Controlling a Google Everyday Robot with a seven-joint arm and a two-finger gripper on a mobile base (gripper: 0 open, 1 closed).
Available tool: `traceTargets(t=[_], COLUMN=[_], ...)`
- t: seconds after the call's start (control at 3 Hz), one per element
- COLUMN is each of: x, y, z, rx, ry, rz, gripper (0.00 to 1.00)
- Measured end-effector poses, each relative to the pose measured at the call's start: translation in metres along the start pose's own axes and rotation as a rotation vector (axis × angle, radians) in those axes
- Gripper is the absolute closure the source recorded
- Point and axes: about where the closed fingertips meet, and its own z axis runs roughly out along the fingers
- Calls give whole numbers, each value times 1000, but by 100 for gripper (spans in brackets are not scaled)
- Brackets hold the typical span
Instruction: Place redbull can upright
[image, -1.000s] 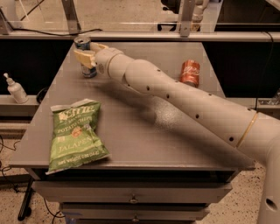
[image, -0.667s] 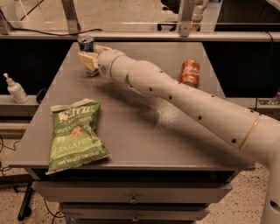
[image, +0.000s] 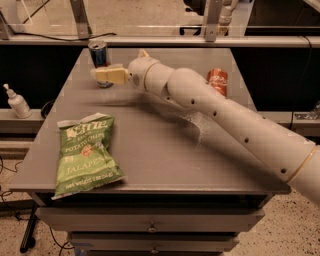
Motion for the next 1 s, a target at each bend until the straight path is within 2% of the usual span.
traceTargets(t=[0.67, 1.0], x=[-36, -75], y=[-54, -79], z=[-52, -76], rx=[-22, -34], ry=[35, 82], rz=[-64, -160], gripper=[0, 0])
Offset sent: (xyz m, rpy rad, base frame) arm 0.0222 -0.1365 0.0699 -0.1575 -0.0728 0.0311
